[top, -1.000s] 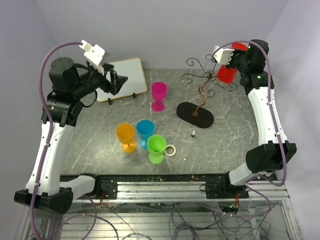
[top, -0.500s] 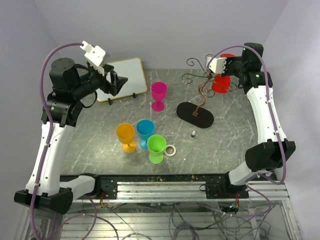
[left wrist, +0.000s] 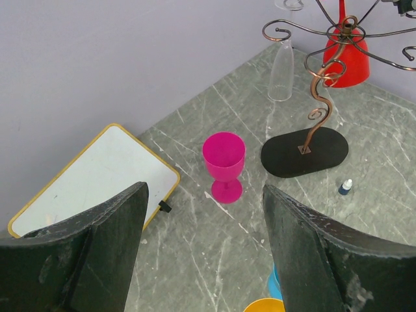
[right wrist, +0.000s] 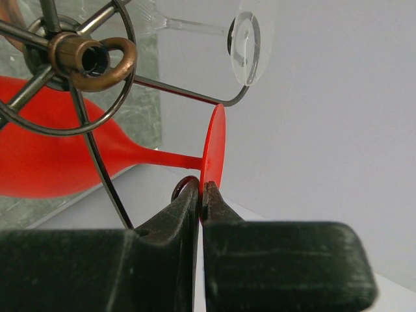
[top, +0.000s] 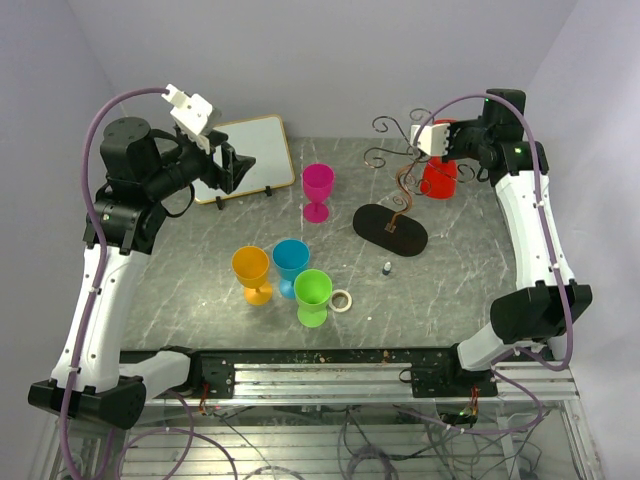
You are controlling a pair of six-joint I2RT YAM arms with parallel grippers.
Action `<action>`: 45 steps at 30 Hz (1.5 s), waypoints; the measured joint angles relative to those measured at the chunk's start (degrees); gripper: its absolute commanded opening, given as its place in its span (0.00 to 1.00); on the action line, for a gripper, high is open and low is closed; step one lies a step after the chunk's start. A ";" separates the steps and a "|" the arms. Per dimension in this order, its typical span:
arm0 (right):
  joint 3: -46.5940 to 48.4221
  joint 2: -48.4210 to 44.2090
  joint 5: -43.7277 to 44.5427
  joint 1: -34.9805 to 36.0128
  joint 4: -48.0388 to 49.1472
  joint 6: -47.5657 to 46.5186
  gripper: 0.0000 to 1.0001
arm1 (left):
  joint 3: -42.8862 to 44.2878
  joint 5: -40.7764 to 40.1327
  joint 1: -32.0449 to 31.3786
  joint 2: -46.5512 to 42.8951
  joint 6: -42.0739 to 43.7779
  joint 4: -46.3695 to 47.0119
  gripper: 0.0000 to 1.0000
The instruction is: Place the wine glass upside down on the wine glass rack
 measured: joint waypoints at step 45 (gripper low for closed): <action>-6.78 -7.26 11.87 0.22 4.28 6.84 0.03 | -0.74 0.94 0.02 -0.28 0.57 -0.09 0.82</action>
